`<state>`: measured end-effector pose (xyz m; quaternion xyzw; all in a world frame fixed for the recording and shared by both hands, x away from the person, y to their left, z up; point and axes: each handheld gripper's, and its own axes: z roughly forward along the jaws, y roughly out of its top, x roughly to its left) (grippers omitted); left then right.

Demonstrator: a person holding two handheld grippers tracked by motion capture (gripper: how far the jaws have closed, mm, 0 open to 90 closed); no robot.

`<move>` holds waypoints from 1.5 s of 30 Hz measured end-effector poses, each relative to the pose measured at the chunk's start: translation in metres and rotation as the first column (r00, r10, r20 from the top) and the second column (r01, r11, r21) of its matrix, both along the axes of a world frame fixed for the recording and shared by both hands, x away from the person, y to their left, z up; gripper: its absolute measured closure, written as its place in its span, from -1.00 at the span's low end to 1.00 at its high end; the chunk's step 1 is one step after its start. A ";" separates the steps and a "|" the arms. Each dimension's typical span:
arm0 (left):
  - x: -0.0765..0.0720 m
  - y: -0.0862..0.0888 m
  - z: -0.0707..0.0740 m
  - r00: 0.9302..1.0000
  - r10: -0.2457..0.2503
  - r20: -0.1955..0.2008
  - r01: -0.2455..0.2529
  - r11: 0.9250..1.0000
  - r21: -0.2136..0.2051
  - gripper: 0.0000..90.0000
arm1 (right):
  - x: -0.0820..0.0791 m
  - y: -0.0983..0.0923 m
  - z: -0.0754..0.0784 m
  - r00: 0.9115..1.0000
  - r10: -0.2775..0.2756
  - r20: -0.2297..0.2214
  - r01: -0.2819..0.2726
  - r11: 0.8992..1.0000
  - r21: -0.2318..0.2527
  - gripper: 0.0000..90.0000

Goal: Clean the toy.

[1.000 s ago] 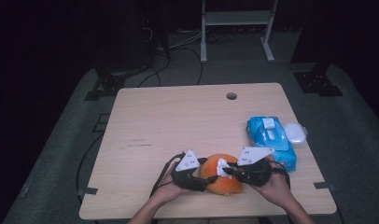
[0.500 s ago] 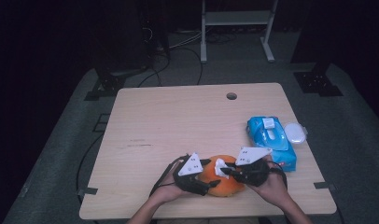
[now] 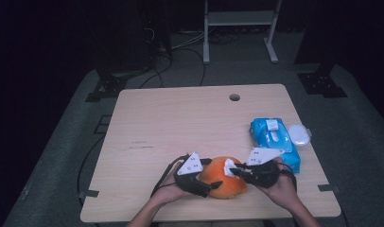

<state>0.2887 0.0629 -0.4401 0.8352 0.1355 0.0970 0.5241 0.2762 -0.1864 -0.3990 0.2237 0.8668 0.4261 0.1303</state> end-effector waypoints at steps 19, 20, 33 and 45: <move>0.008 0.010 0.003 0.997 0.054 -0.052 -0.055 0.998 -0.027 -0.64 | 0.004 -0.006 0.000 1.000 -0.018 0.003 0.018 1.000 -0.015 0.79; 0.006 0.008 0.002 0.999 0.039 -0.038 -0.040 0.999 -0.015 -0.66 | 0.005 -0.009 -0.001 0.999 -0.036 0.000 0.036 0.999 -0.011 0.79; 0.002 0.003 -0.003 0.998 0.056 -0.005 -0.056 0.997 0.045 -0.41 | -0.003 0.022 0.002 0.999 0.039 0.026 -0.038 0.999 -0.035 0.79; 0.005 0.004 0.006 1.000 0.029 0.003 -0.029 0.999 -0.034 -0.59 | 0.002 0.004 -0.002 1.000 0.018 -0.011 -0.018 1.000 0.025 0.79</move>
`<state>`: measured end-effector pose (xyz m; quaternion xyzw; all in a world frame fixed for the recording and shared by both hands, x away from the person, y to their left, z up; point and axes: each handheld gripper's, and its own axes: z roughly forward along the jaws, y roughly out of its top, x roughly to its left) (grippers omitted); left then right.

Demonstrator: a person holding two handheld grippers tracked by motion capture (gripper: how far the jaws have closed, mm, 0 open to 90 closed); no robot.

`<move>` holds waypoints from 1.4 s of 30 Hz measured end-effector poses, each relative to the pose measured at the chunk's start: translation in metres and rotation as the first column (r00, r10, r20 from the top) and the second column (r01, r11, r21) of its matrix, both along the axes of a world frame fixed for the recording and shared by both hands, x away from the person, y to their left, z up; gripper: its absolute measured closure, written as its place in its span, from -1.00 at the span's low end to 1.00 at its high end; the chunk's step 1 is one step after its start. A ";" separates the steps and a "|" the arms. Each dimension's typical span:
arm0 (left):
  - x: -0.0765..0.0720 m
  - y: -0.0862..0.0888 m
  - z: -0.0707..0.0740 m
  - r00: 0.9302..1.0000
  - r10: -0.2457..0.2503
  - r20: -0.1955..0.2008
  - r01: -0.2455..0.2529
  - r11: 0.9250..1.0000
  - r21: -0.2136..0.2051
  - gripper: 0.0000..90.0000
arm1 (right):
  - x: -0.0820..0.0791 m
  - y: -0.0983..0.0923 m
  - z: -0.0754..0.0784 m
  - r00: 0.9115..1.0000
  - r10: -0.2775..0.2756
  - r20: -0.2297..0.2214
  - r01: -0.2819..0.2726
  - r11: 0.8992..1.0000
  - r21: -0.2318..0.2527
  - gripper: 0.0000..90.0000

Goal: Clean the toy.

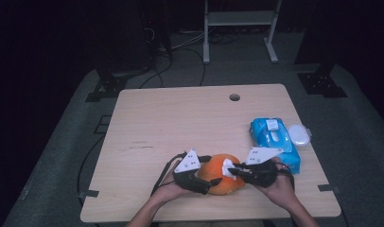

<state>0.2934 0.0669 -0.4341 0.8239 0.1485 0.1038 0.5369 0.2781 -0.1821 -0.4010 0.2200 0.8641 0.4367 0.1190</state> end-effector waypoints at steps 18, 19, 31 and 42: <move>0.008 0.013 -0.008 0.995 0.061 -0.078 -0.059 0.998 0.035 -0.31 | 0.000 -0.015 0.000 0.999 -0.033 0.001 0.033 0.999 -0.015 0.79; 0.008 0.013 -0.008 0.995 0.061 -0.078 -0.059 0.998 0.035 -0.31 | -0.002 -0.014 0.000 1.000 -0.022 -0.003 0.022 1.000 -0.014 0.79; 0.002 0.009 -0.008 0.998 0.003 -0.064 -0.001 0.999 0.033 -0.29 | 0.011 -0.019 -0.002 0.998 -0.054 -0.041 0.056 0.998 0.026 0.79; 0.001 0.006 -0.002 0.999 -0.037 -0.035 0.038 0.999 0.032 -0.63 | 0.006 -0.003 -0.001 1.000 0.011 -0.023 -0.011 1.000 0.016 0.79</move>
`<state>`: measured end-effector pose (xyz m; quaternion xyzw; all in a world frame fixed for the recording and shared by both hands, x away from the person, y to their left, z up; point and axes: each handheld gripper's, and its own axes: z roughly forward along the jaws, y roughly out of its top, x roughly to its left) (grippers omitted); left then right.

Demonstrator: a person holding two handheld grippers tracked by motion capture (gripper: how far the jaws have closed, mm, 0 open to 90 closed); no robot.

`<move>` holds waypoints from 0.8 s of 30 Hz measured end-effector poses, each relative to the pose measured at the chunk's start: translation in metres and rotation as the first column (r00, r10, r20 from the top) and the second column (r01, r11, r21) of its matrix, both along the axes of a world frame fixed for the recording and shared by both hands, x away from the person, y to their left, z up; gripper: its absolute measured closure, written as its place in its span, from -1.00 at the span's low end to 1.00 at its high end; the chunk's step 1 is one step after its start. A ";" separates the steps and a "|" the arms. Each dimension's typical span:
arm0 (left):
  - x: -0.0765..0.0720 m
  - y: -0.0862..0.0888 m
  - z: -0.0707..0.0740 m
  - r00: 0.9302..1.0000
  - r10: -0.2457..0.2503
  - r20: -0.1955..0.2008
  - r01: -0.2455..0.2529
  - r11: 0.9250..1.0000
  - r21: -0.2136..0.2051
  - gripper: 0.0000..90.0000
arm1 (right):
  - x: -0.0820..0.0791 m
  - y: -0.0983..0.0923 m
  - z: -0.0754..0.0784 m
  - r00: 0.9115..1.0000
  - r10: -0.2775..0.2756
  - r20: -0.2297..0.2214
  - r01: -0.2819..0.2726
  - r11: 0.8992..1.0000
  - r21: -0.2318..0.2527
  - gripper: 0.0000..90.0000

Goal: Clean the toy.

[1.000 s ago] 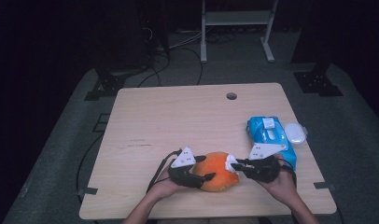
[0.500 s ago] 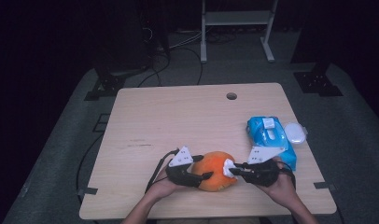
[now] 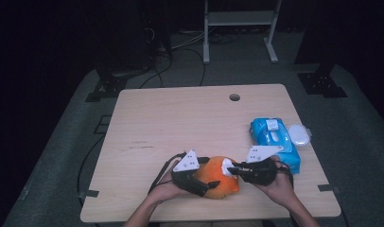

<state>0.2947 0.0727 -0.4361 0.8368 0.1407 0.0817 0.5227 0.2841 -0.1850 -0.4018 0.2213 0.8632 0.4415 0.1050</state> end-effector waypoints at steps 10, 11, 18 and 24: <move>0.006 0.005 -0.004 0.996 0.062 -0.063 -0.062 0.998 -0.001 -0.31 | -0.004 -0.007 -0.001 1.000 -0.005 -0.003 0.005 1.000 -0.010 0.79; 0.007 0.006 -0.004 0.995 0.071 -0.068 -0.071 0.997 -0.005 -0.31 | -0.006 -0.008 -0.001 1.000 0.006 -0.003 -0.006 1.000 -0.012 0.79; 0.009 0.009 -0.005 0.994 0.083 -0.075 -0.084 0.996 -0.023 -0.31 | -0.007 -0.010 -0.002 1.000 0.017 -0.017 -0.017 1.000 -0.012 0.79; 0.004 0.005 -0.005 0.997 0.055 -0.059 -0.057 0.998 -0.026 -0.31 | 0.007 -0.013 -0.004 0.998 -0.058 -0.027 0.058 0.998 0.008 0.79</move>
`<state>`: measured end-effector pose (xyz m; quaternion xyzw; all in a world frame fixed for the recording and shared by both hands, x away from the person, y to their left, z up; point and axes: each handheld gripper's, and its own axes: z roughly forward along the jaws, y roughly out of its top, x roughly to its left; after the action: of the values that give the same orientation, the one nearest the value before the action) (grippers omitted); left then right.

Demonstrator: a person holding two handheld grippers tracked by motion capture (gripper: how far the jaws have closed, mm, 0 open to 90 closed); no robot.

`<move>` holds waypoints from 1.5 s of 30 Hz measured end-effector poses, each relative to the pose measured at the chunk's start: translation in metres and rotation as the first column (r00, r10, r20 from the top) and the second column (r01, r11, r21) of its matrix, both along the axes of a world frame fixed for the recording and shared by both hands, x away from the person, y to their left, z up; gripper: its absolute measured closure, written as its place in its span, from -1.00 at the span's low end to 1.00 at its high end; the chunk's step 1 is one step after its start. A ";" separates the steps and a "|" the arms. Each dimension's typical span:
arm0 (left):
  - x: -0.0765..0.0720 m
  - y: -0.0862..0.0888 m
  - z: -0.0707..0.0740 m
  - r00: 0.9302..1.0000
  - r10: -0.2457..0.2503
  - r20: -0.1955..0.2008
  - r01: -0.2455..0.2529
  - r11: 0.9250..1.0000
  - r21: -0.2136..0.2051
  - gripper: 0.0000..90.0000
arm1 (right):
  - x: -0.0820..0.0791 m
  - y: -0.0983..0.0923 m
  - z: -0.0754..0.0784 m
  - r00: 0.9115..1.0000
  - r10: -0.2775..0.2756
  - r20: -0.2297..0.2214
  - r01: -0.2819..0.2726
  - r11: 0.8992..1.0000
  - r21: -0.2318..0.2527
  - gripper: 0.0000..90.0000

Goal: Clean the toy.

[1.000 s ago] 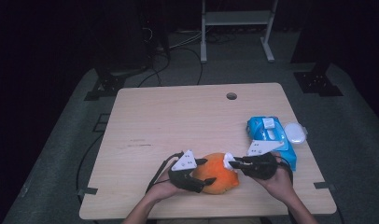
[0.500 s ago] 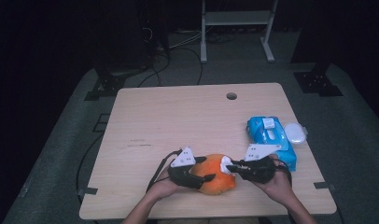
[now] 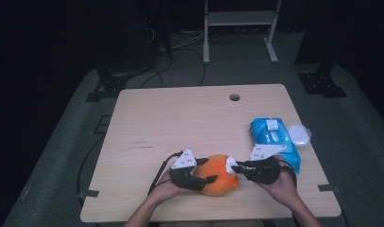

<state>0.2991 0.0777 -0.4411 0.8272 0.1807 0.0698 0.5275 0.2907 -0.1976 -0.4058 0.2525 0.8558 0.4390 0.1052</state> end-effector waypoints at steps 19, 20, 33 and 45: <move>0.006 0.003 0.002 1.000 0.007 -0.011 -0.007 1.000 -0.016 -0.33 | 0.003 0.009 0.001 1.000 0.016 0.016 -0.016 1.000 0.011 0.79; 0.007 0.003 0.002 1.000 0.015 -0.013 -0.016 1.000 -0.018 -0.33 | 0.003 0.008 0.001 1.000 0.019 0.015 -0.020 1.000 0.013 0.80; 0.002 0.000 0.002 0.999 0.035 -0.013 -0.035 0.999 -0.019 -0.31 | 0.004 -0.003 -0.006 0.999 0.016 -0.043 -0.015 1.000 0.021 0.79; -0.006 -0.007 0.003 0.999 -0.041 -0.001 0.041 0.999 0.000 -0.39 | 0.016 -0.010 -0.013 0.995 -0.062 -0.075 0.063 0.998 0.020 0.79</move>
<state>0.2933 0.0708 -0.4379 0.8307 0.1640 0.0589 0.5287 0.3062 -0.2079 -0.4188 0.2964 0.8459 0.4353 0.0842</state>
